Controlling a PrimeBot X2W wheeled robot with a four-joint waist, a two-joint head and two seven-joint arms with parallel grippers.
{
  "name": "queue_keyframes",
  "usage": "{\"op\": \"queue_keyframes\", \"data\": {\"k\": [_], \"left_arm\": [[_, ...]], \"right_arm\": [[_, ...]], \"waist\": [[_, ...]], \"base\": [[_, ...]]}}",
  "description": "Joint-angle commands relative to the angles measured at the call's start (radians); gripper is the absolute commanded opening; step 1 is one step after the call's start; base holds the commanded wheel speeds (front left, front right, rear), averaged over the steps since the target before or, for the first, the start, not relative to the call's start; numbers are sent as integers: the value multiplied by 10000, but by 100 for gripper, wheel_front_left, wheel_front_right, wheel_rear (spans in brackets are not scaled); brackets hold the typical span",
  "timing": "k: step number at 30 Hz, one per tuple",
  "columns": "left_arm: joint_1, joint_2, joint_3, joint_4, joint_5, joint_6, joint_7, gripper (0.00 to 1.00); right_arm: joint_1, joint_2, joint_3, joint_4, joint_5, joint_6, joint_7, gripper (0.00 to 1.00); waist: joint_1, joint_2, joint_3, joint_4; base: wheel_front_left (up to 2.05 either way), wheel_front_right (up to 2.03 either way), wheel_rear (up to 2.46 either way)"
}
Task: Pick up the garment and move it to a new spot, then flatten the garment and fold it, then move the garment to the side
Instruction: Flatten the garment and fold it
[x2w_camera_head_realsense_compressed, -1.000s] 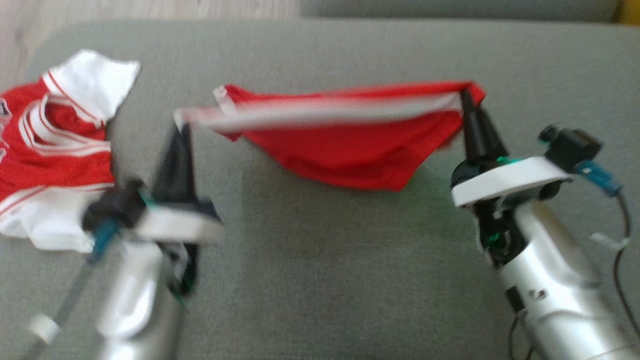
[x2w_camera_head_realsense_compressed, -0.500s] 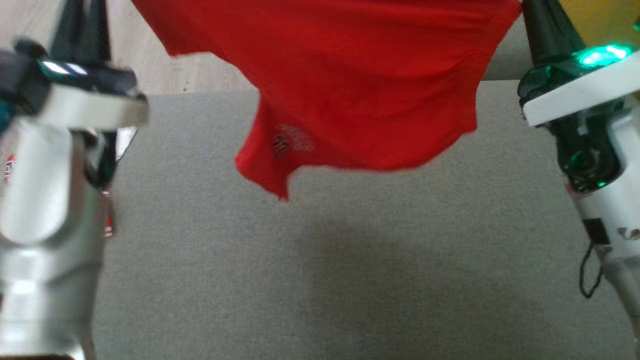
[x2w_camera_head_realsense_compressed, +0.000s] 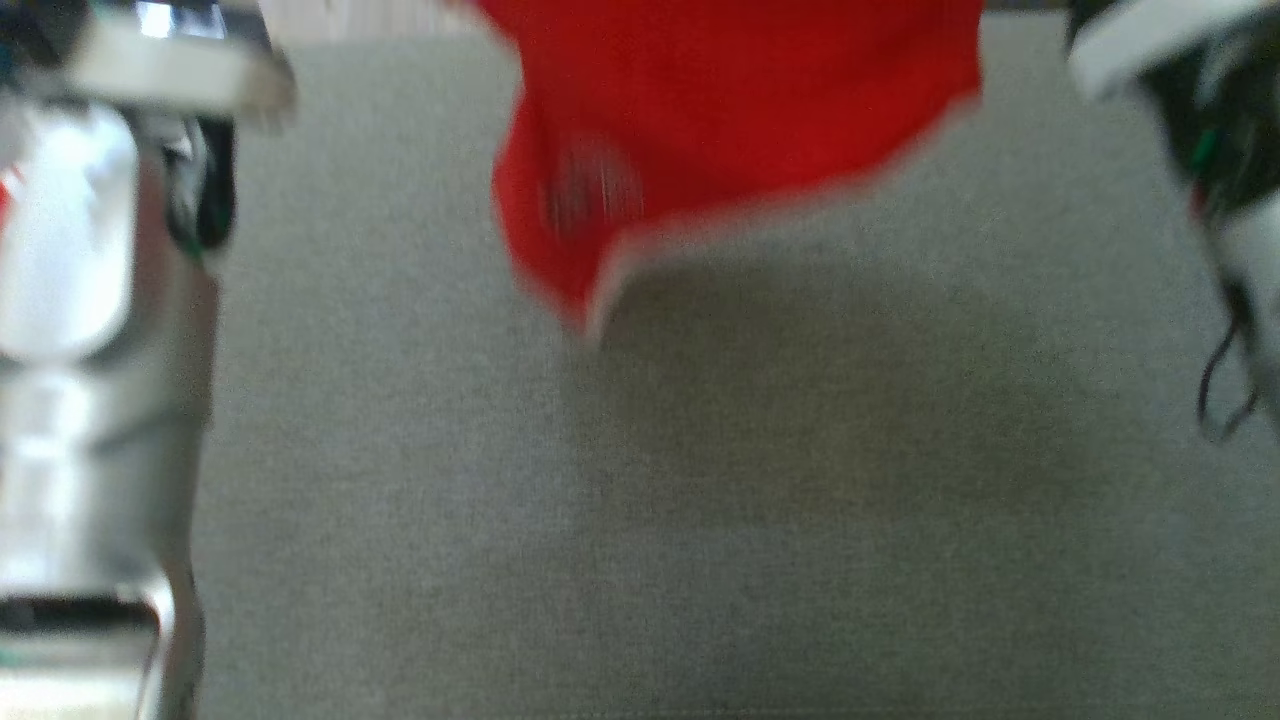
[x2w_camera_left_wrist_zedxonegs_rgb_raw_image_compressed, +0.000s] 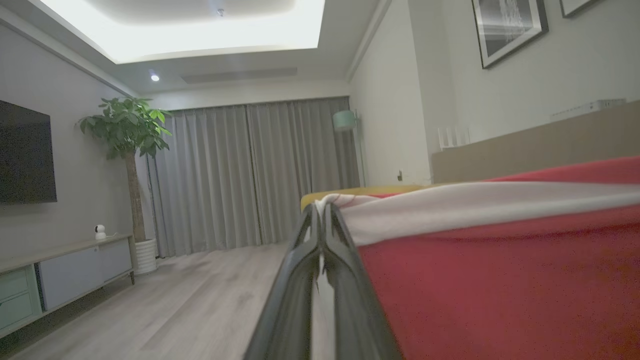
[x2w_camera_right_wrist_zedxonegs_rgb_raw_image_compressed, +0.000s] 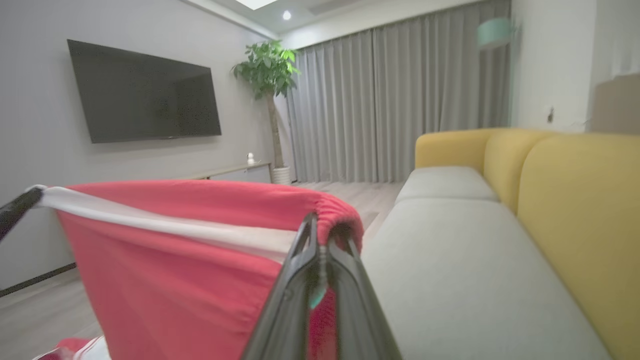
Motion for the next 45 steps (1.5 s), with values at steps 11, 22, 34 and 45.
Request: {"op": "queue_keyframes", "data": {"k": [11, 22, 34, 45], "left_arm": [[352, -319, 480, 328, -222, -74, -561, 0], [6160, -1492, 1397, 925, -1207, -169, -565, 0], [9503, -1561, 1512, 272, -1494, 424, -566, 0], [9735, -1563, 1786, -482, -1211, 483, -566, 0]], "right_arm": [[-856, -360, 1203, 1529, -488, 33, -1376, 0], [5039, -304, 3153, 1877, 1858, 33, -2416, 0], [8003, 690, 3830, 1937, 2486, 33, -3009, 0], [8380, 950, 3102, 1400, 2325, 33, -3036, 0]], "waist": [[-4, 0, 559, 326], [-4, 0, -425, 265], [-4, 0, -1774, -359], [-4, 0, -1601, -347]], "base": [[0, 0, 0], [0, 0, 0], [0, 0, 0], [0, 0, 0]]}}
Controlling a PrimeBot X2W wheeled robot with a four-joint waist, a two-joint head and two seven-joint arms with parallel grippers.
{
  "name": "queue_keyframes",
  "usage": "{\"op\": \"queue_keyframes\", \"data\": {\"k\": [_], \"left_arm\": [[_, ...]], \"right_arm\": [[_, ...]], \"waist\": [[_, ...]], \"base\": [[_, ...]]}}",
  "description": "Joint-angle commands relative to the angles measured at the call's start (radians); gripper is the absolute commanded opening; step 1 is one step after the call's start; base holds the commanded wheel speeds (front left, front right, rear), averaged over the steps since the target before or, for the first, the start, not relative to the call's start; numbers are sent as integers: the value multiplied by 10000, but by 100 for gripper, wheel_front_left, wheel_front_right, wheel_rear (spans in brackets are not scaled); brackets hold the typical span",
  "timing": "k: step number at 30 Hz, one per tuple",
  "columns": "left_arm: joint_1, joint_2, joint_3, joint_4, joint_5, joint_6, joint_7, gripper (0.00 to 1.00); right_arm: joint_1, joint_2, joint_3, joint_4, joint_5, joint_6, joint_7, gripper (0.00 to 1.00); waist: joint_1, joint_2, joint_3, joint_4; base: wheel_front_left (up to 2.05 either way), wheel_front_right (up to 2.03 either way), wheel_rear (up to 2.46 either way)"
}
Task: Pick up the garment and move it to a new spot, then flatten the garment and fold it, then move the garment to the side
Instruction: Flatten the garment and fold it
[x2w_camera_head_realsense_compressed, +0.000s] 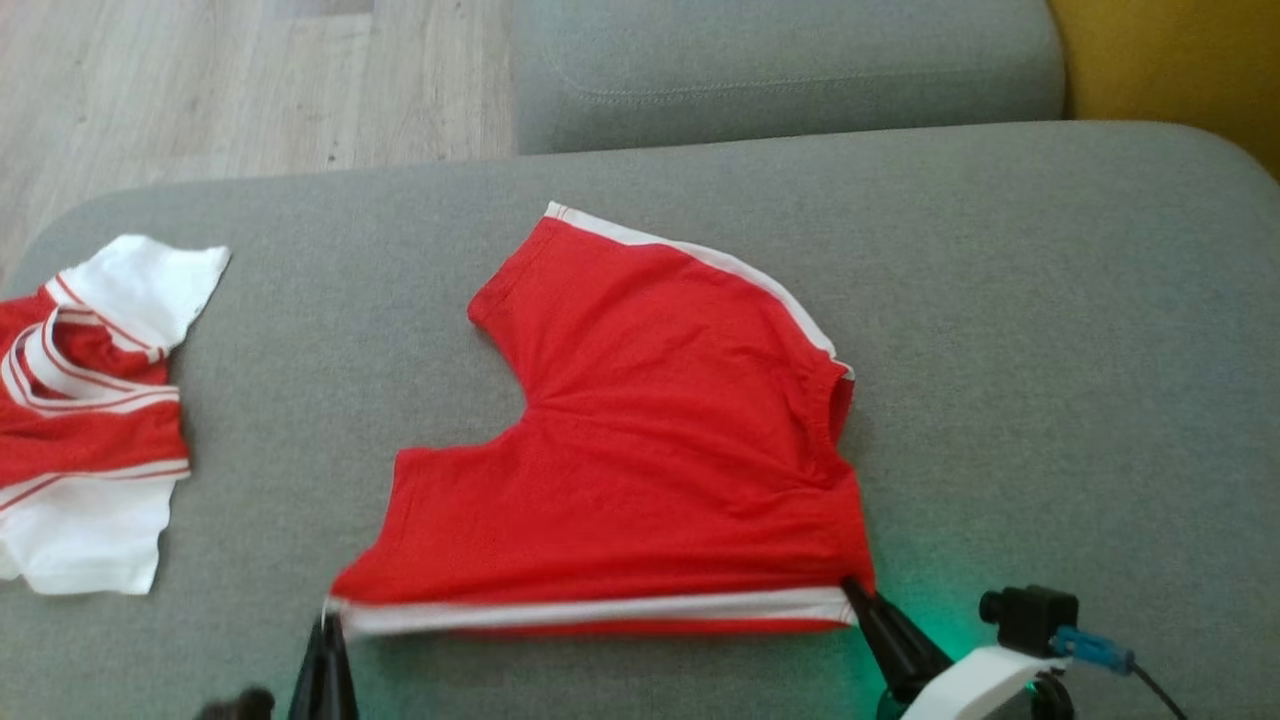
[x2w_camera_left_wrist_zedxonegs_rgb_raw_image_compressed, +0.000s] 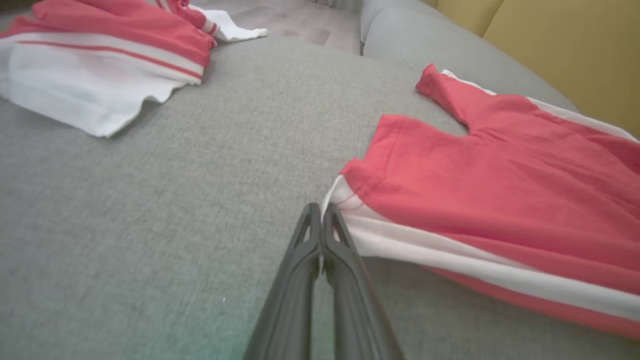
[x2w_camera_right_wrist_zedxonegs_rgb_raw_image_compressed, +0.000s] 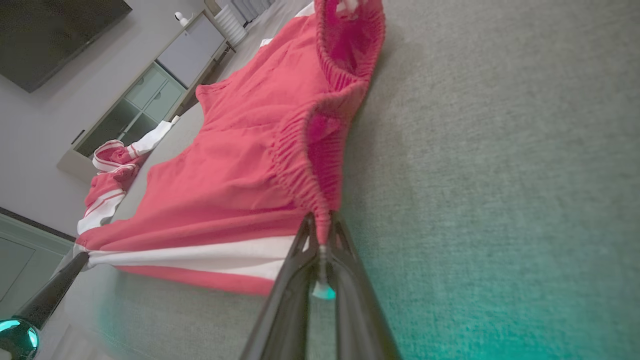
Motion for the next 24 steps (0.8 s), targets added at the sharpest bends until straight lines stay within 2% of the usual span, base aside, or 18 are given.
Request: {"op": "queue_keyframes", "data": {"k": [1, 8, 13, 20, 24], "left_arm": [[-959, 178, 404, -379, 176, -32, -54, 0], [-3166, 287, 321, -126, 954, -430, -55, 0], [-5339, 833, -18, 540, 1456, -745, -55, 0], [-8609, 1315, -1283, 2431, 1729, -1033, 175, 0], [-9767, 1467, -1929, 3237, 1679, -1054, 458, 0]], "right_arm": [[-354, 0, -182, -326, -19, 33, -179, 0], [-1471, 136, -606, -718, 286, 33, -180, 0], [-2510, 243, -1006, -829, 601, 33, -178, 0], [-3633, 542, -1233, -732, 1123, 33, -157, 0], [-3960, 789, -1325, -762, 1326, 33, -168, 0]], "waist": [[0, -1, 145, 70], [0, -1, 773, 100], [0, -1, 1478, 23], [0, -1, 2648, -358], [0, -1, 3159, -744]], "base": [[0, 0, 0], [0, 0, 0], [0, 0, 0], [0, 0, 0], [0, 0, 0]]}}
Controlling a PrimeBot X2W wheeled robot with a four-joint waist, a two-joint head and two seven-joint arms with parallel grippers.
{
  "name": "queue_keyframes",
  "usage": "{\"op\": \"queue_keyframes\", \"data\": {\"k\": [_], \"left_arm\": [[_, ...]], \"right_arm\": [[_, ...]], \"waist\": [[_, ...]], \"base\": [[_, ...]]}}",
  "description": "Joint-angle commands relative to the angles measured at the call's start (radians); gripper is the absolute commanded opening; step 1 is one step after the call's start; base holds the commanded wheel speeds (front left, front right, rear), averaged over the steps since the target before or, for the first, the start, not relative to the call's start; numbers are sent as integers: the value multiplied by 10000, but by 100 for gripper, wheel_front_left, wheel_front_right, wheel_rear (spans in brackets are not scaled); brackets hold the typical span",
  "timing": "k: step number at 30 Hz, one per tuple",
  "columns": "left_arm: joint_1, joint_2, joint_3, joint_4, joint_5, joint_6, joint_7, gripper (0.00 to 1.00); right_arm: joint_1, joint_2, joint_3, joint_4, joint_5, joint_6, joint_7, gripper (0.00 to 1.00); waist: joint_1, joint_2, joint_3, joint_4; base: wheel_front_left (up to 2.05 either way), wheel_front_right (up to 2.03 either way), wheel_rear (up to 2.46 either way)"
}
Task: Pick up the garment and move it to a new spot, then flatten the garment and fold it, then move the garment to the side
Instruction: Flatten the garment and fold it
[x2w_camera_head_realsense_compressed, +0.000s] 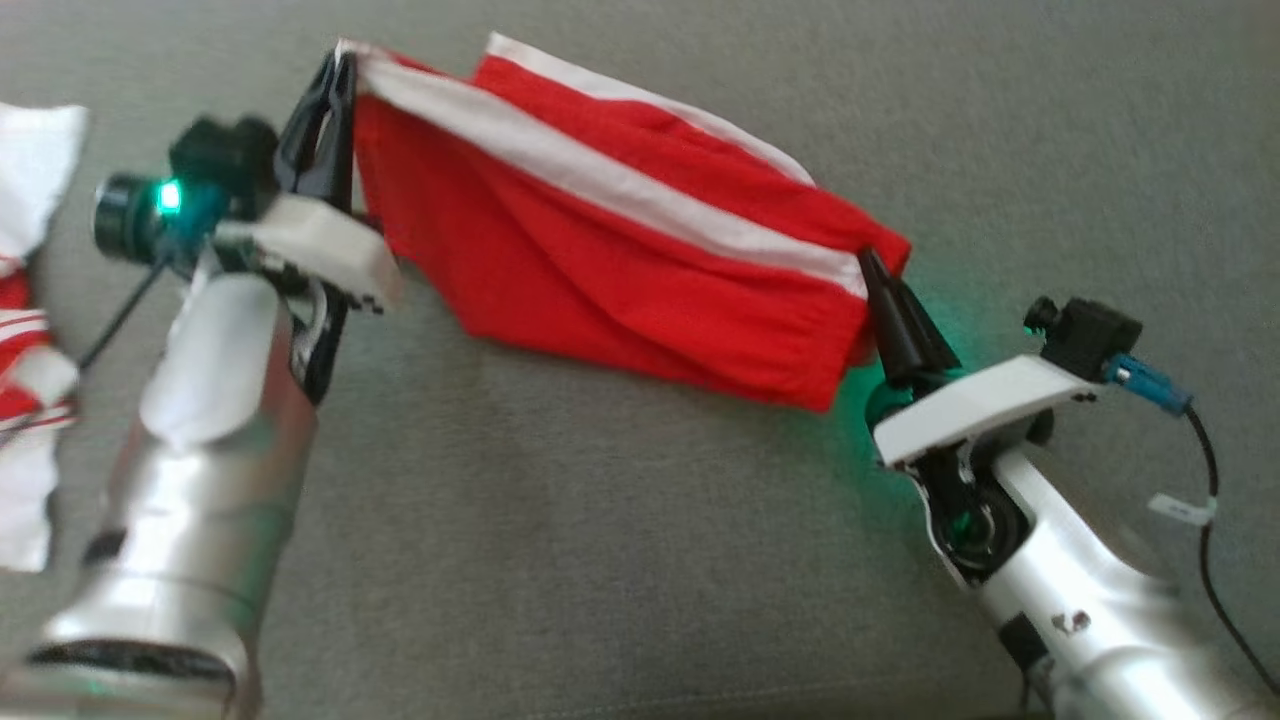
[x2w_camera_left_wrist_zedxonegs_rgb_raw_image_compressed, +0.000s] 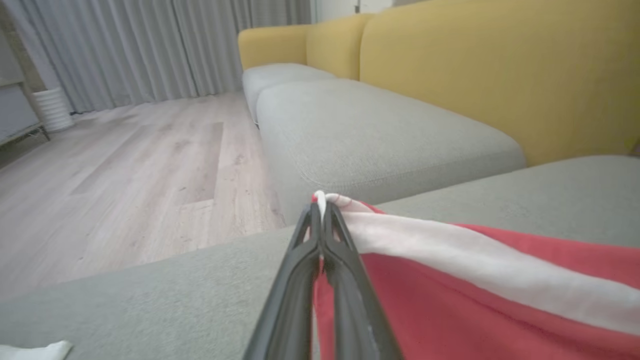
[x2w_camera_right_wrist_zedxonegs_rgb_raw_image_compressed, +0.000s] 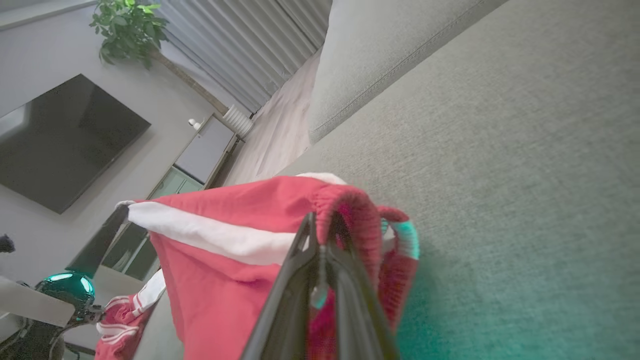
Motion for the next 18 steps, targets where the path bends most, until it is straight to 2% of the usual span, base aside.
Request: {"op": "queue_keyframes", "data": {"k": [1, 10, 18], "left_arm": [[-735, 521, -127, 81, -31, 23, 161, 0], [-2200, 1198, -941, 1549, -323, 19, 488, 0], [-2876, 1288, -1302, 2331, -288, 18, 303, 0]], "right_arm": [[-293, 208, 34, -299, 101, 35, -128, 0], [-638, 911, -341, -897, -140, 35, -137, 0], [-582, 1352, -674, -1196, -479, 35, -138, 0]], "waist": [[-3, 0, 502, -476], [-3, 0, 1288, -1462], [-3, 0, 1547, -1806]], "base": [[0, 0, 0], [0, 0, 0], [0, 0, 0]]}}
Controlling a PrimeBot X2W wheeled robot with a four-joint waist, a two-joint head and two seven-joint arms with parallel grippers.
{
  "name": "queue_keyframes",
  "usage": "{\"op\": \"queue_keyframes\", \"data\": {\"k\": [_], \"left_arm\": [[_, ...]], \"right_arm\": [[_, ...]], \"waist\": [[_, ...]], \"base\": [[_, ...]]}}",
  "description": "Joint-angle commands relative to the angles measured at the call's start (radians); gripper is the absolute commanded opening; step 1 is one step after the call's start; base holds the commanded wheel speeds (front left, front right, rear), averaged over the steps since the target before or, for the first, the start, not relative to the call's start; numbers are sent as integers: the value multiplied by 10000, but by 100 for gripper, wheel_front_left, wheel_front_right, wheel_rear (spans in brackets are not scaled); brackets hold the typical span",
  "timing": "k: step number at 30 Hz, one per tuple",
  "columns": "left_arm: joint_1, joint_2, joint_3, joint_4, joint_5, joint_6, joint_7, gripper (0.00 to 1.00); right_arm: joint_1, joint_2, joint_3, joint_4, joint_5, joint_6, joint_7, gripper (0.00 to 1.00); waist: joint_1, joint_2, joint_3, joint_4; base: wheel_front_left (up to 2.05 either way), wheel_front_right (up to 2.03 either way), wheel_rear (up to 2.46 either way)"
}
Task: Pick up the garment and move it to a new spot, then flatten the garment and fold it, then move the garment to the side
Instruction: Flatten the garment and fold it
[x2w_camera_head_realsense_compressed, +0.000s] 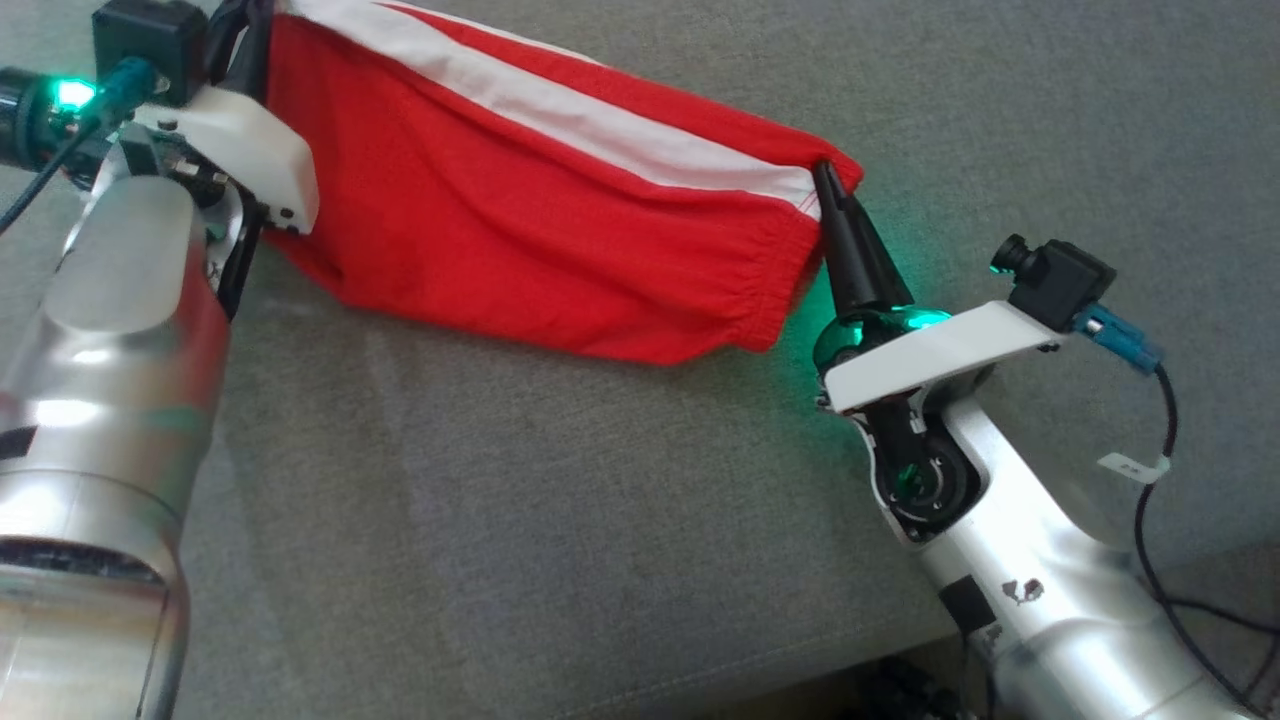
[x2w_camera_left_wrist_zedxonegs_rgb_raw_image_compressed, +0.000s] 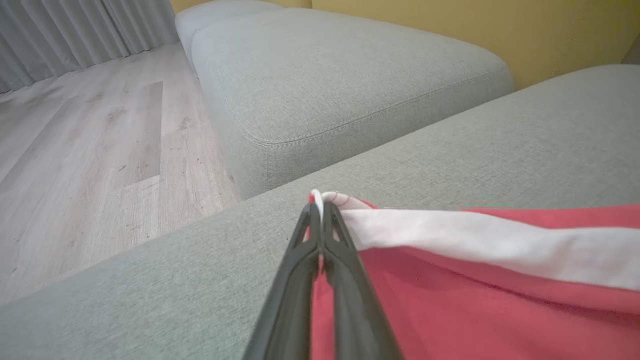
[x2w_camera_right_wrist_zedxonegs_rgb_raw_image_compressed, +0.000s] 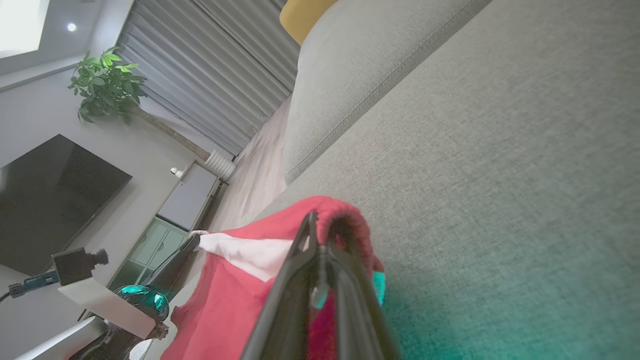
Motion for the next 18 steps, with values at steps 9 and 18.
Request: {"op": "queue_keyframes", "data": {"k": [9, 18], "left_arm": [[-526, 414, 20, 634, -32, 209, -388, 4], [12, -60, 131, 662, -391, 225, -793, 100]], "right_arm": [[-30, 372, 51, -159, -298, 35, -135, 6], [228, 417, -237, 127, -759, 35, -135, 100]], "waist": [[-1, 0, 32, -65], [-1, 0, -310, 238]], "base": [[0, 0, 0], [0, 0, 0]]}}
